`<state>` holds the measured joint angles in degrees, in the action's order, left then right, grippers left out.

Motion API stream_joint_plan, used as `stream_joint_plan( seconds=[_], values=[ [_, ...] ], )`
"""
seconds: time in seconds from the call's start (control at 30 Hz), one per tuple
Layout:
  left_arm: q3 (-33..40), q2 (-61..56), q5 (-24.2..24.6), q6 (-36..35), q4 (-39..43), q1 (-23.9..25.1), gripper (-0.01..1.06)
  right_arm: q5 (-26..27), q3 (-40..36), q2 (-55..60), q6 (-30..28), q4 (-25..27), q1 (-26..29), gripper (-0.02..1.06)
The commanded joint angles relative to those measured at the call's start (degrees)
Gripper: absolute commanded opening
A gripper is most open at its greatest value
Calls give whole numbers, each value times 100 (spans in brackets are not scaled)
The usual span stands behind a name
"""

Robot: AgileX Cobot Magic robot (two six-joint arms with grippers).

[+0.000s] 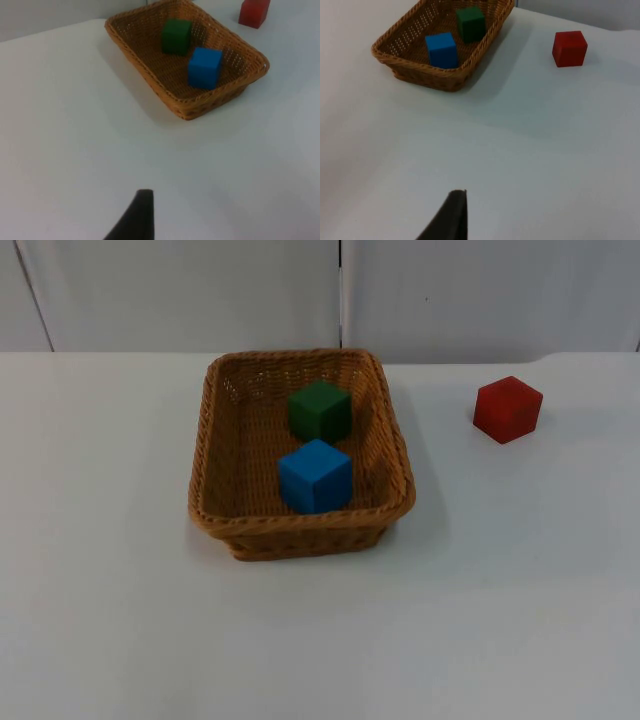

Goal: Pick up one cube with each hand and place exactly two cubes into the same basket, leaving the remaining cube outside.

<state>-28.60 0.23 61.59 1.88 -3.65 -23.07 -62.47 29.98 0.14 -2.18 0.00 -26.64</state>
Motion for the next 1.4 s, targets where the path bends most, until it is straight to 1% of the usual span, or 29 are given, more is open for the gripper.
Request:
stream_joint_plan(
  seconds=[0.0,0.5,0.67,0.7,0.83,0.87,1.0,1.03,1.07,1.17,1.2,1.3,1.37],
  values=[
    [29,-23,-4,-25,23,-17,105,73,-31,-14,21,33,11,105],
    [29,-23,-4,-25,23,-17,105,73,-31,-14,21,33,68,105],
    [29,-23,-4,-25,23,-17,105,73,-31,-14,21,33,552,105],
    [29,-23,-4,-25,23,-17,105,73,-31,-14,21,33,552,105],
    [29,-23,-4,-25,23,-17,105,73,-31,-14,21,33,1011,105],
    [29,-23,-4,-25,23,-17,105,73,-31,-14,21,33,1011,105],
    [29,-23,-4,-25,39,-17,105,73,-31,-14,21,33,1428,105],
    [29,-23,-4,-25,39,-17,105,73,-31,-14,21,33,1605,105],
    [29,-23,-4,-25,39,-17,105,73,-31,-14,21,33,1605,105],
    [29,-23,-4,-25,39,-17,105,73,-31,-14,21,33,1965,105],
    [29,-23,-4,-25,39,-17,105,73,-31,-14,21,33,1965,105],
    [29,-23,-4,-25,49,-17,105,73,-31,-14,21,33,2238,105],
    [29,-23,-4,-25,49,-17,105,73,-31,-14,21,33,2296,105]
  ],
)
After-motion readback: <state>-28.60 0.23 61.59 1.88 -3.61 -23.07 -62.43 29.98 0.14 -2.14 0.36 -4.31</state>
